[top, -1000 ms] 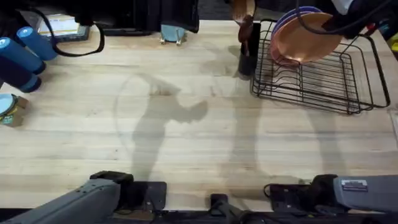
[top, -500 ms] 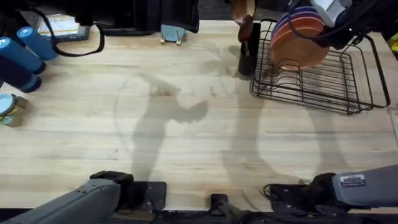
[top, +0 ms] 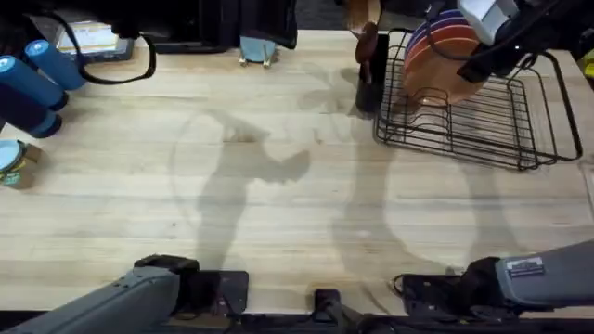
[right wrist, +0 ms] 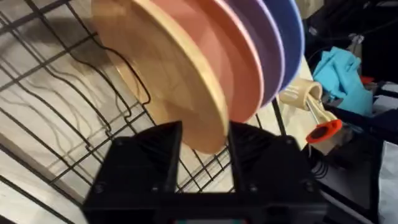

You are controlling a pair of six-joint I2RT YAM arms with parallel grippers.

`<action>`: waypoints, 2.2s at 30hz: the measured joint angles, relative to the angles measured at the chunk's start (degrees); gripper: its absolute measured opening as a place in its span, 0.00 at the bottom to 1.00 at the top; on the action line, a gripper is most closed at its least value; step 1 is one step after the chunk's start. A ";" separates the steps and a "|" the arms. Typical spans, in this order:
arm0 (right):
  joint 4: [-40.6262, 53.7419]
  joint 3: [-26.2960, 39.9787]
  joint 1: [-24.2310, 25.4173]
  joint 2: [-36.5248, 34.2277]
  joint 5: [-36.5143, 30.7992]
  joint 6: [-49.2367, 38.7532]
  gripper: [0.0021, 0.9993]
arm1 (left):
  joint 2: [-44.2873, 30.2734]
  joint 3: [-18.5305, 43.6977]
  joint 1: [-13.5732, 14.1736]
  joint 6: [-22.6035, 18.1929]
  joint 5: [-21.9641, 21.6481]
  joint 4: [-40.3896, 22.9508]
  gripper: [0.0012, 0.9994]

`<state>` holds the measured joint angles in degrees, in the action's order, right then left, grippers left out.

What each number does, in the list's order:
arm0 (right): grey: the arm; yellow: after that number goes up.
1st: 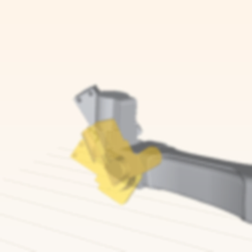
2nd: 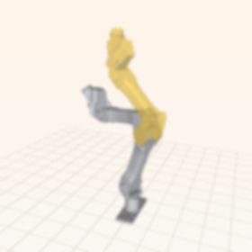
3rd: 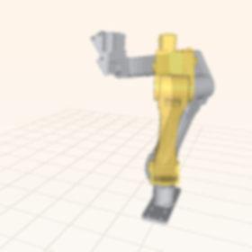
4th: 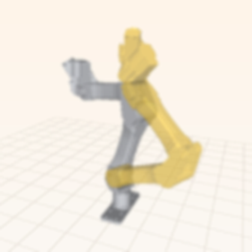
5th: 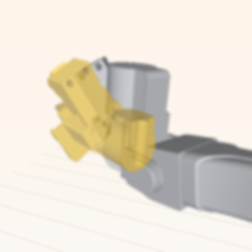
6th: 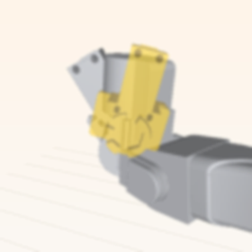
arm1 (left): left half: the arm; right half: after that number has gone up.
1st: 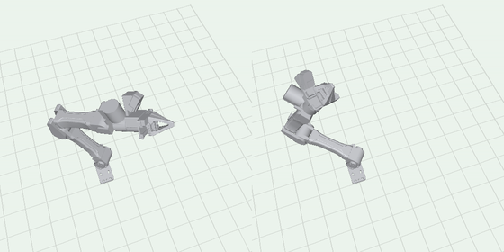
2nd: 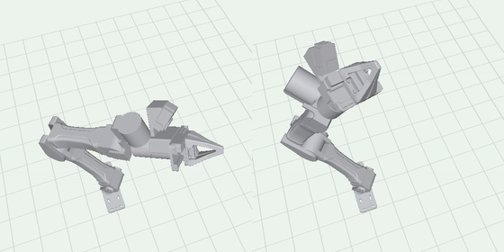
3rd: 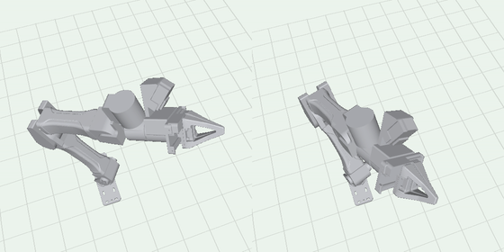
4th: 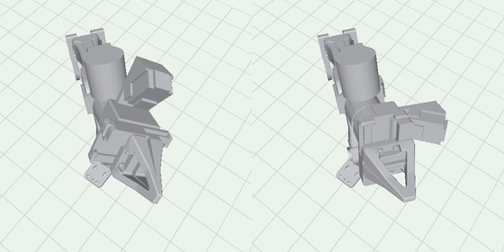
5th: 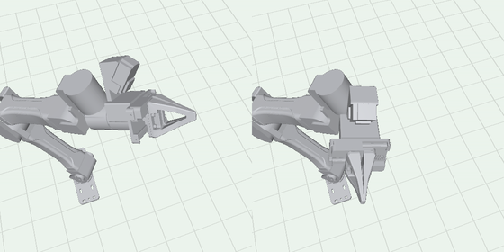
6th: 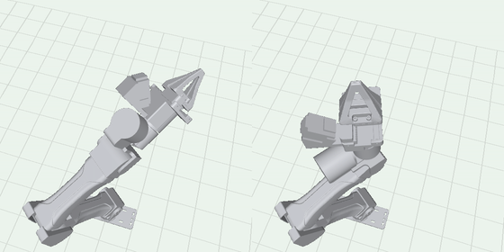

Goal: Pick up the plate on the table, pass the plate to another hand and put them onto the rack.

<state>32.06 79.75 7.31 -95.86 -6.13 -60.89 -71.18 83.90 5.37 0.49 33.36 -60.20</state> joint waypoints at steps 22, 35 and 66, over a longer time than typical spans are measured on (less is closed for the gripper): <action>0.36 0.00 0.00 0.05 0.21 4.24 1.00 | 0.01 0.00 0.00 0.00 0.00 0.00 1.00; 10.53 0.00 -2.26 12.58 0.41 22.43 1.00 | 0.01 0.00 0.00 0.00 0.00 -0.09 1.00; 26.92 0.00 -15.78 26.76 1.43 59.65 1.00 | 0.01 0.00 0.00 0.00 0.00 -0.09 1.00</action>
